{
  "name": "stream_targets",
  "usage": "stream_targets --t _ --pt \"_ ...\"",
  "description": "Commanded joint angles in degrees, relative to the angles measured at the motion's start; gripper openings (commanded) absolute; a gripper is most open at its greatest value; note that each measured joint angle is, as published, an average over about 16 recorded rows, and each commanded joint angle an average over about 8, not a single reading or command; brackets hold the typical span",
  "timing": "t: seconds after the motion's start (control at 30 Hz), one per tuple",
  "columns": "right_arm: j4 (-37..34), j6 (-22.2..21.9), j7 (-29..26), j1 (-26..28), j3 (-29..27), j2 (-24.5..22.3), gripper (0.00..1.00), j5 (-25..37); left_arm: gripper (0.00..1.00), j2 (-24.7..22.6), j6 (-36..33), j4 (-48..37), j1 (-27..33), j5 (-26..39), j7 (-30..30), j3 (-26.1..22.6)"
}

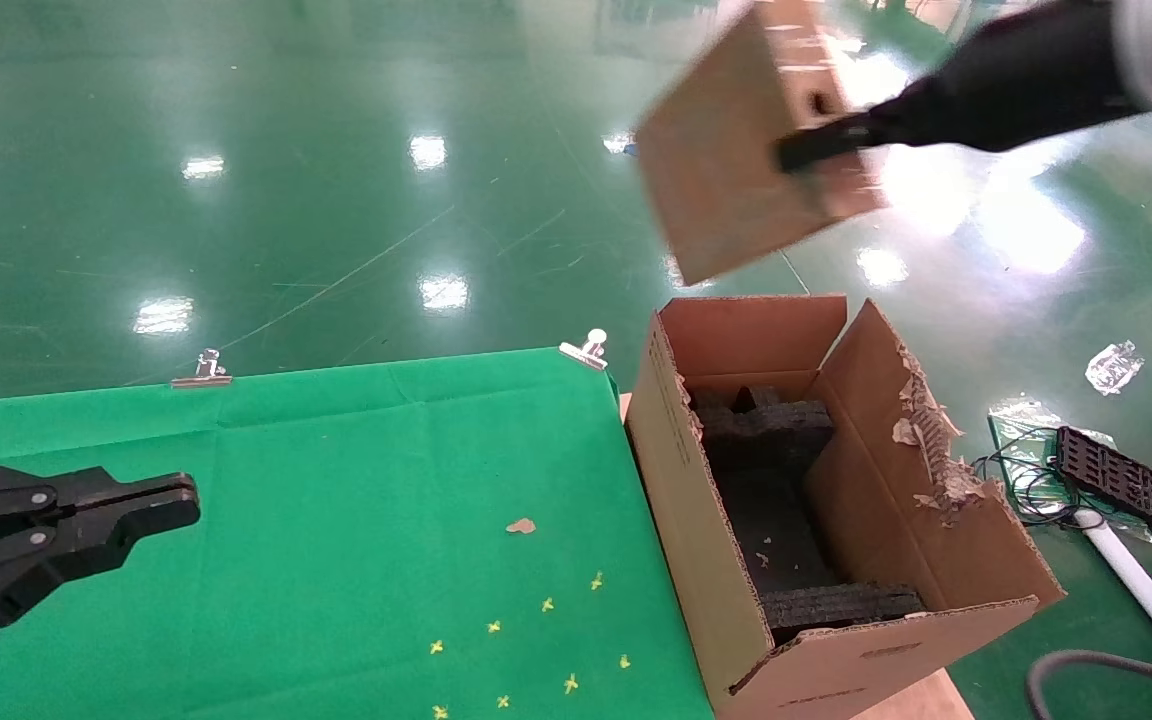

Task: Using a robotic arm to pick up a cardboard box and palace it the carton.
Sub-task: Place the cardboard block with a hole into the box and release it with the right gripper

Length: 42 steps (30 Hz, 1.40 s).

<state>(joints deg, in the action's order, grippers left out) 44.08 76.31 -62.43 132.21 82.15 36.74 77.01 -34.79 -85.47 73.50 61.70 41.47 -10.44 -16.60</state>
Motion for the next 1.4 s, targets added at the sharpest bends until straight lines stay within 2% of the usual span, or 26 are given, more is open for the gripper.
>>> stream_targets --t 0.03,0.2,0.23,0.53,0.9,1.4 --pt "-0.7 0.5 -0.3 1.4 0.5 -1.7 0.0 2.0 0.37 0.0 0.0 0.0 0.0 0.0 0.0 0.0" --pt "-2.9 2.7 -2.1 0.9 2.6 -4.7 0.0 5.0 0.98 0.0 0.0 0.0 0.0 0.0 0.0 0.0" --pt "-3.4 3.0 -2.4 0.4 3.0 -5.1 0.0 5.3 1.0 0.0 0.0 0.0 0.0 0.0 0.0 0.0" --pt "-8.0 3.8 -4.6 -5.9 6.0 -5.7 0.0 6.5 1.0 0.0 0.0 0.0 0.0 0.0 0.0 -0.1" --pt "-14.6 1.1 -2.4 -13.8 7.8 -3.4 0.0 6.1 1.0 0.0 0.0 0.0 0.0 -0.1 0.1 -0.1" --pt "-25.8 -7.9 4.0 -26.3 6.8 3.1 0.0 1.9 1.0 0.1 0.1 0.0 0.0 -0.1 0.1 -0.2"
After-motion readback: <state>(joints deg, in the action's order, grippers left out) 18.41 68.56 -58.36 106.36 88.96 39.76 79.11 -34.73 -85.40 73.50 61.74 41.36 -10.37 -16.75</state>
